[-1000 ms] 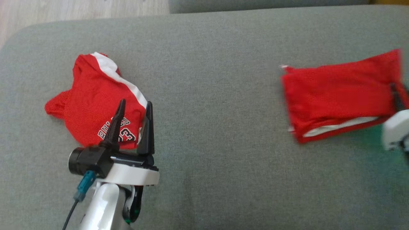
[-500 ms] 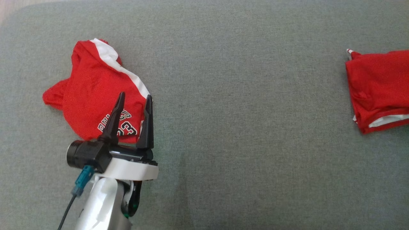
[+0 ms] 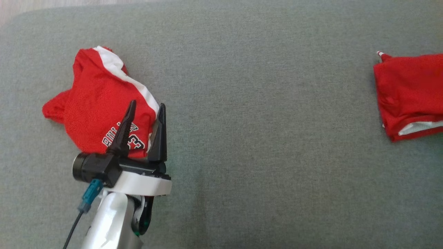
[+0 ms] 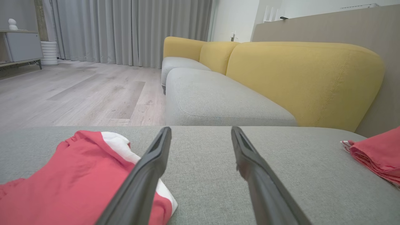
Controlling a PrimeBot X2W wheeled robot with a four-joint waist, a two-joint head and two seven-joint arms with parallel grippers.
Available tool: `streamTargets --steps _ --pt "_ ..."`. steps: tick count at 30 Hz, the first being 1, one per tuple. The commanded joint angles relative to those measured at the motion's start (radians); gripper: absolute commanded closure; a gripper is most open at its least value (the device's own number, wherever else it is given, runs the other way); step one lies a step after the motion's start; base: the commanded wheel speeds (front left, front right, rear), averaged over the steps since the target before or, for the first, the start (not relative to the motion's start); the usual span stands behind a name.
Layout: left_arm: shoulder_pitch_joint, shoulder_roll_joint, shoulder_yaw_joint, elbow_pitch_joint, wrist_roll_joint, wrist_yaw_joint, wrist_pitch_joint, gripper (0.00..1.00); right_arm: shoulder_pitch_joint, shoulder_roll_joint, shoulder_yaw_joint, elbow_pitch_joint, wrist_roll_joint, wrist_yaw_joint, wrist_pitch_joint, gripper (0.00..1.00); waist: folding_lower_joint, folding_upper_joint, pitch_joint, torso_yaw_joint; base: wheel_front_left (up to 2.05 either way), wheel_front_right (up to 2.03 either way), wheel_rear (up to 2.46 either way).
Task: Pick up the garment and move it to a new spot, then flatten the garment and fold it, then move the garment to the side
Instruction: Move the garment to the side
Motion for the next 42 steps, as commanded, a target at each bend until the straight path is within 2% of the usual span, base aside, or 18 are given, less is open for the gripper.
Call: streamTargets --steps 1,7,12,21,28,33,37,42 --pt "-0.026 0.004 0.036 -0.026 0.008 -0.001 -0.008 0.0 -0.012 -0.022 0.004 -0.039 -0.005 -0.001 -0.005 0.0 -0.0001 0.0 -0.005 -0.004 0.0 0.0 0.0" --pt "-0.018 0.004 0.037 -0.023 0.003 0.001 -0.008 0.0 -0.015 0.027 0.018 -0.103 -0.002 -0.001 -0.006 0.0 -0.0001 0.0 -0.033 -0.019 0.0 0.0 0.0" --pt "-0.01 0.004 0.035 -0.027 -0.006 0.006 -0.008 0.0 -0.004 0.098 0.04 -0.199 0.026 -0.001 -0.025 0.0 -0.0001 0.0 -0.075 -0.024 0.0 0.0 0.0" --pt "0.032 0.004 0.036 -0.035 -0.026 0.024 -0.008 0.0 0.106 0.314 0.08 -0.459 0.115 -0.001 -0.029 0.0 -0.0001 0.0 -0.174 -0.009 0.0 0.0 0.0" --pt "0.075 0.004 0.039 -0.029 -0.037 0.038 -0.008 0.0 0.229 0.438 0.088 -0.57 0.209 -0.001 -0.081 0.0 -0.0001 0.0 -0.242 0.025 0.0 0.0 0.0" --pt "0.108 0.004 0.046 -0.026 -0.038 0.045 -0.008 0.0 0.306 0.464 0.109 -0.576 0.266 -0.001 -0.135 0.0 -0.0001 0.0 -0.269 0.045 0.0 0.0 0.0" --pt "0.137 0.004 0.045 -0.023 -0.047 0.05 -0.008 0.0 0.414 0.468 0.154 -0.522 0.343 -0.001 -0.204 0.0 -0.0001 0.0 -0.289 0.072 0.0 0.0 0.0" --pt "0.168 0.004 0.051 -0.033 -0.041 0.059 -0.008 0.0 0.481 0.468 0.188 -0.473 0.373 -0.001 -0.238 0.0 -0.0001 0.0 -0.297 0.078 0.0 0.0 0.0"
